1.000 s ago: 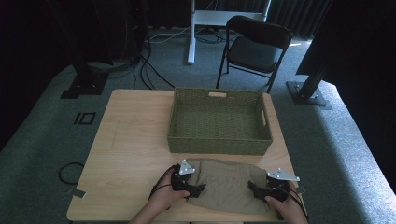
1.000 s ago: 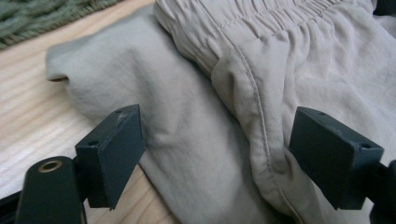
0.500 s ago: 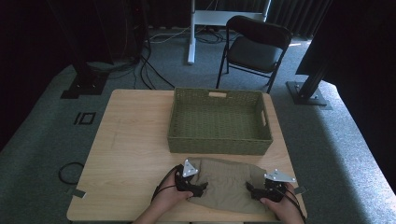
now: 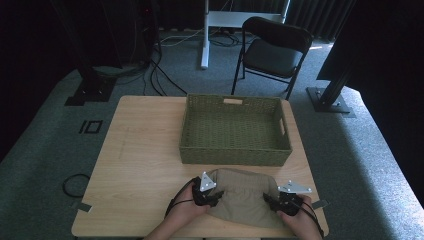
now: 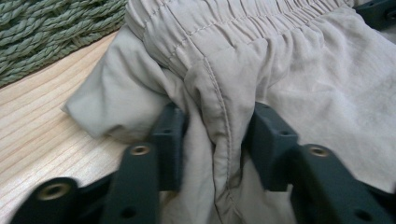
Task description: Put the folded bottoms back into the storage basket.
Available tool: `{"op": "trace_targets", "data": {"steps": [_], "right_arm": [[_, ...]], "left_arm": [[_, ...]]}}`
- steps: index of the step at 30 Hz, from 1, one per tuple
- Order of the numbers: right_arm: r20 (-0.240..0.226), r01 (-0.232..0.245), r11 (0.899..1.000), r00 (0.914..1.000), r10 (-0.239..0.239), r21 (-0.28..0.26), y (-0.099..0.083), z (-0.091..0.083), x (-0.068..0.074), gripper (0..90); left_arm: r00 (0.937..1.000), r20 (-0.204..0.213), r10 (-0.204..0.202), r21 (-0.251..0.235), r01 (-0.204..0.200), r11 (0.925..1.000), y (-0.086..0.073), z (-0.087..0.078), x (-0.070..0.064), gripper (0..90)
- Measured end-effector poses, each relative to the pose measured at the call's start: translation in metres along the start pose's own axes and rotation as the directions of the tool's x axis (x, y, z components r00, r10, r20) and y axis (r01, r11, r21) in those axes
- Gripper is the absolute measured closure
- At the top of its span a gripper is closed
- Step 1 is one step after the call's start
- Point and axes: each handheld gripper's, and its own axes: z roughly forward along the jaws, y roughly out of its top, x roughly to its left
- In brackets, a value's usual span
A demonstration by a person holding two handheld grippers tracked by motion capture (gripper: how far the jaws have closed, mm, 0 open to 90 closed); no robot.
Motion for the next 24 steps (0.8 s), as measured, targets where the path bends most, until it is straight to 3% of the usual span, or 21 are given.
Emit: {"op": "trace_targets", "data": {"steps": [4,5,9,18,24], "right_arm": [[0.002,-0.017,1.000,0.9999,0.017,0.013,0.003,0.001,0.002,70.9],[0.005,-0.023,1.000,0.9997,0.023,0.013,0.003,0.001,0.002,73.2],[0.007,-0.011,1.000,0.9999,0.010,0.024,0.005,0.000,0.002,78.1],[-0.018,-0.026,0.999,0.9995,0.026,0.029,0.013,-0.007,0.001,79.4],[-0.042,-0.025,1.000,0.9988,0.025,-0.004,0.020,-0.016,0.002,79.5]], "left_arm": [[0.9998,0.007,-0.018,-0.002,0.018,0.9998,0.000,0.000,0.001,69.8],[0.9988,0.023,-0.043,0.001,0.043,0.9991,0.001,0.000,0.003,72.3],[0.9970,0.050,-0.059,0.005,0.059,0.9983,0.002,-0.003,0.006,76.6],[0.9954,0.074,-0.061,-0.005,0.061,0.9981,0.009,-0.013,0.007,79.7],[0.9916,0.103,-0.078,-0.044,0.083,0.9956,0.016,-0.026,0.007,79.9]]}}
